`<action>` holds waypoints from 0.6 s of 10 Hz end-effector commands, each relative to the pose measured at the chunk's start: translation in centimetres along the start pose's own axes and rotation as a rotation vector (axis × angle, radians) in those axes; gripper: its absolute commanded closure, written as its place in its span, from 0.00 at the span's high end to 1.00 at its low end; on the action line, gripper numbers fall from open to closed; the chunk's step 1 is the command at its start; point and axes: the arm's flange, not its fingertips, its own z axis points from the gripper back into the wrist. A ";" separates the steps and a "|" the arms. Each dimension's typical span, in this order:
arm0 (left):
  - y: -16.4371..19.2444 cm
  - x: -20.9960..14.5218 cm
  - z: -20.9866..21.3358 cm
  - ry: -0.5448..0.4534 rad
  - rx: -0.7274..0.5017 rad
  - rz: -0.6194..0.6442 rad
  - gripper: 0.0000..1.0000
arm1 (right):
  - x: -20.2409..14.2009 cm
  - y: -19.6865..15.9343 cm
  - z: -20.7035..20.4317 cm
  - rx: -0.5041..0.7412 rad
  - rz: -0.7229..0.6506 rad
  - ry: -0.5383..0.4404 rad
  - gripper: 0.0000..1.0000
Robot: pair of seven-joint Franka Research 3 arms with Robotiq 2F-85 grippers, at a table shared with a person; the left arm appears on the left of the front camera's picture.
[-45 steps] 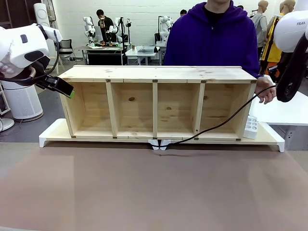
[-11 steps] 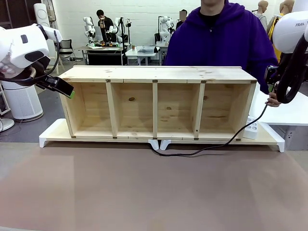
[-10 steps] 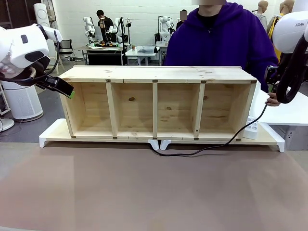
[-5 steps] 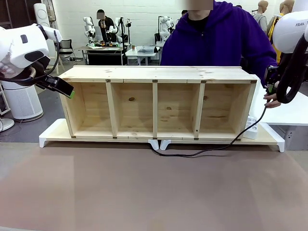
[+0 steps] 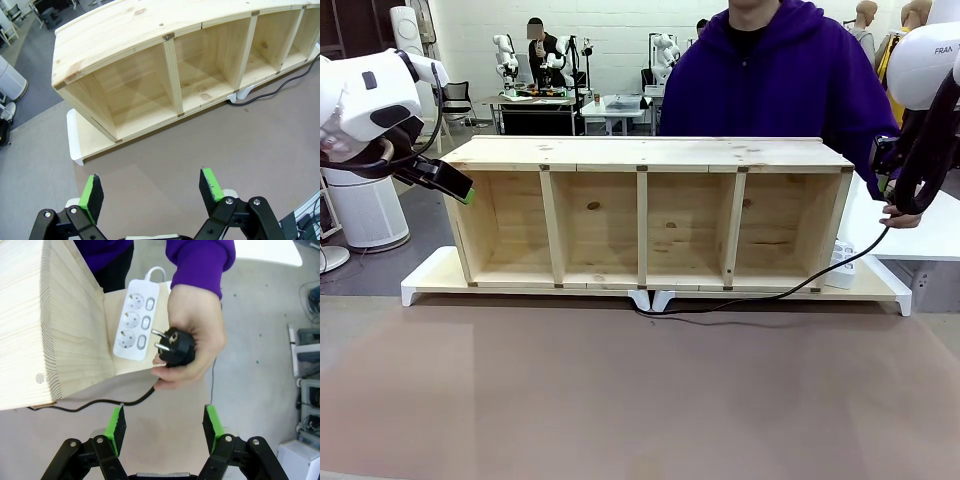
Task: Perform cable management.
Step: Release the Power Cable when the human grasps it.
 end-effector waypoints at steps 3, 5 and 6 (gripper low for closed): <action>0.0 0.1 -0.1 -0.011 0.002 -0.004 1.00 | 0.0 0.0 0.1 0.000 0.000 -0.001 0.80; 0.0 0.1 -0.1 -0.011 0.002 -0.004 1.00 | 0.0 0.0 0.1 0.000 0.000 -0.001 0.80; 0.0 0.1 -0.1 -0.011 0.002 -0.004 1.00 | 0.0 0.0 0.1 0.000 0.000 -0.001 0.80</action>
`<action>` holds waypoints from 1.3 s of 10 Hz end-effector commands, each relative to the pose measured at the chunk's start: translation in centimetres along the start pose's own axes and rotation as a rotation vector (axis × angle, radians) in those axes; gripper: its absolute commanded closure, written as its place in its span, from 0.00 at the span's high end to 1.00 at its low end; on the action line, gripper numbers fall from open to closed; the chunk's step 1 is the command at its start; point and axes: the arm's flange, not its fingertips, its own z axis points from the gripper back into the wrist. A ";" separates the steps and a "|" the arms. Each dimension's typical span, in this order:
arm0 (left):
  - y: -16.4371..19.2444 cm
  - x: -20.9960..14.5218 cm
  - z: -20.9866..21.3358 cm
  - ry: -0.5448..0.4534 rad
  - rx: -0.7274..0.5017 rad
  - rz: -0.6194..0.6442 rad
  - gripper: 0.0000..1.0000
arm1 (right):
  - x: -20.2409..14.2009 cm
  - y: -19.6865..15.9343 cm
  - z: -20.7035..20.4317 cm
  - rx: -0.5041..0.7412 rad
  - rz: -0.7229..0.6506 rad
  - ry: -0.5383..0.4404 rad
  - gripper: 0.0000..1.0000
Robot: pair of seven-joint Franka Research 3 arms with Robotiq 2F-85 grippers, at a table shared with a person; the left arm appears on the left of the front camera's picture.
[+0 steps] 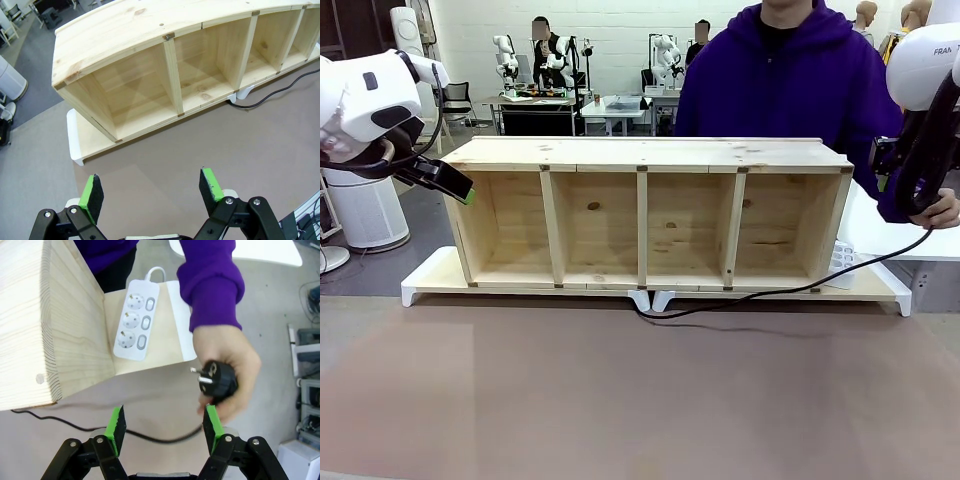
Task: Perform cable management.
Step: Release the Power Cable when the human grasps it.
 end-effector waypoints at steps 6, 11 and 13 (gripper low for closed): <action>0.0 0.1 -0.1 -0.011 0.002 -0.004 1.00 | 0.0 0.0 0.1 0.000 0.000 -0.001 0.80; 0.0 0.1 -0.1 -0.011 0.002 -0.004 1.00 | 0.0 0.0 0.1 0.000 0.000 -0.001 0.80; 0.0 0.1 -0.1 -0.011 0.002 -0.004 1.00 | 0.0 0.0 0.1 0.000 0.000 -0.001 0.80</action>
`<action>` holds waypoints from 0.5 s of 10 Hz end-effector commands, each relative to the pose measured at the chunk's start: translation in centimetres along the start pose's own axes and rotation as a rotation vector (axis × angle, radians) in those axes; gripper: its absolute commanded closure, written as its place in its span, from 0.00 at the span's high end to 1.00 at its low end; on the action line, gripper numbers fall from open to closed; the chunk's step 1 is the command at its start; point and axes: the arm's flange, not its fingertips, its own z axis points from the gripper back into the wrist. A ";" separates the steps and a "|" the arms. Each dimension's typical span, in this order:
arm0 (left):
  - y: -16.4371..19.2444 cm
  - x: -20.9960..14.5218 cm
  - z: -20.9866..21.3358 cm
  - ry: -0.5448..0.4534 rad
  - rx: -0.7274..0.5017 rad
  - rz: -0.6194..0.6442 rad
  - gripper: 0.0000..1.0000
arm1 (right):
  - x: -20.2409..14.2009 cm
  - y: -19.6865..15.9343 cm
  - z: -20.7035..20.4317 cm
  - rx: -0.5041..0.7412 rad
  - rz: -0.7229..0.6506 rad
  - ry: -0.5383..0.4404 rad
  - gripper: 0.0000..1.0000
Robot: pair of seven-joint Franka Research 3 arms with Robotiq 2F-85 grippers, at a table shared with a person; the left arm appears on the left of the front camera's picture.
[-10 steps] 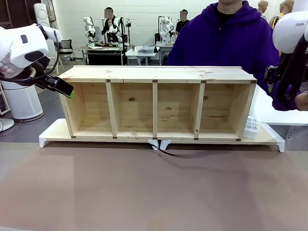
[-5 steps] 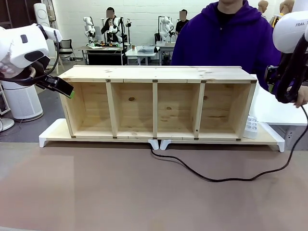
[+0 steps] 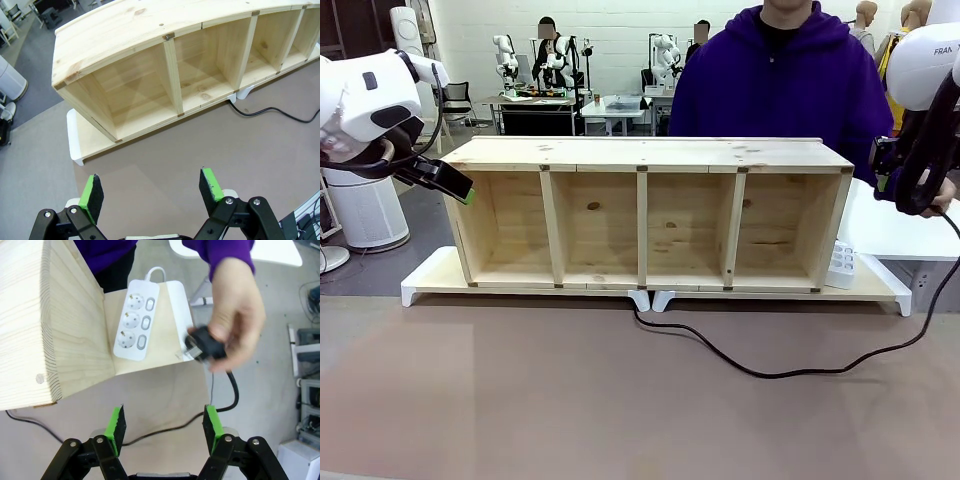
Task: Perform cable management.
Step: Release the Power Cable when the human grasps it.
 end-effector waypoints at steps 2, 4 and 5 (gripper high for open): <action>0.0 0.1 -0.1 -0.011 0.002 -0.004 1.00 | 0.0 0.0 0.1 0.000 0.000 -0.001 0.80; 0.0 0.1 -0.1 -0.011 0.002 -0.004 1.00 | 0.0 0.0 0.1 0.000 0.000 -0.001 0.80; 0.0 0.1 -0.1 -0.011 0.002 -0.004 1.00 | 0.0 0.0 0.1 0.000 0.000 -0.001 0.80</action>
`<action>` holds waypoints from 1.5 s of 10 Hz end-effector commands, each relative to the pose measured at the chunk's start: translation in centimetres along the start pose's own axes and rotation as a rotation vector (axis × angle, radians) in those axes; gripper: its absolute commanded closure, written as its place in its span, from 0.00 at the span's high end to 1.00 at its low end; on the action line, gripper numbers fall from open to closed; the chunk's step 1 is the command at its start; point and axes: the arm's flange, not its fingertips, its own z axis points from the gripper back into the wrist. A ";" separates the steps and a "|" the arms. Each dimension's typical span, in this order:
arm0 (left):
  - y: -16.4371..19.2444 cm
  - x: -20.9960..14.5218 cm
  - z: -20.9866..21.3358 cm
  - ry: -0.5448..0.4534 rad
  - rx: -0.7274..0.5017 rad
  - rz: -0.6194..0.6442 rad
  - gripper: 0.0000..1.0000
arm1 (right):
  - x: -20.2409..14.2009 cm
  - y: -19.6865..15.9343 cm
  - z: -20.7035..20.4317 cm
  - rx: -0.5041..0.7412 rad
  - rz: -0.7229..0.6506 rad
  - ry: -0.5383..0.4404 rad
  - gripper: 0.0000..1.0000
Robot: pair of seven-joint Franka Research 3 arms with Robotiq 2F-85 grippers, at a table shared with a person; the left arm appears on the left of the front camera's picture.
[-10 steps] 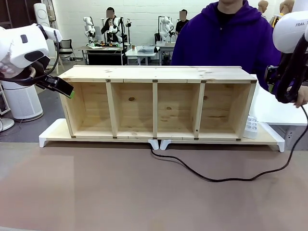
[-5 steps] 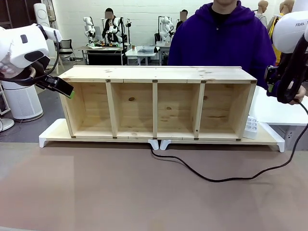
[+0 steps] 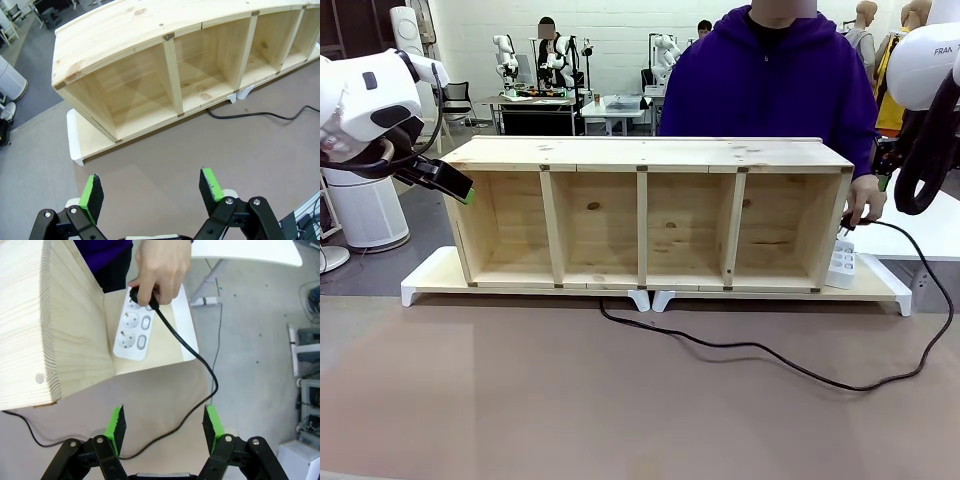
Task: Perform cable management.
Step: Release the Power Cable when the human grasps it.
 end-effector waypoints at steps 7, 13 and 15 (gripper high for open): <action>0.0 0.1 -0.1 -0.011 0.002 -0.004 1.00 | 0.0 0.0 0.1 0.000 0.000 -0.001 0.80; 0.0 0.1 -0.1 -0.011 0.002 -0.004 1.00 | 0.0 0.0 0.1 0.000 0.000 -0.001 0.80; 0.0 0.1 -0.1 -0.011 0.002 -0.004 1.00 | 0.0 0.0 0.1 0.000 0.000 -0.001 0.80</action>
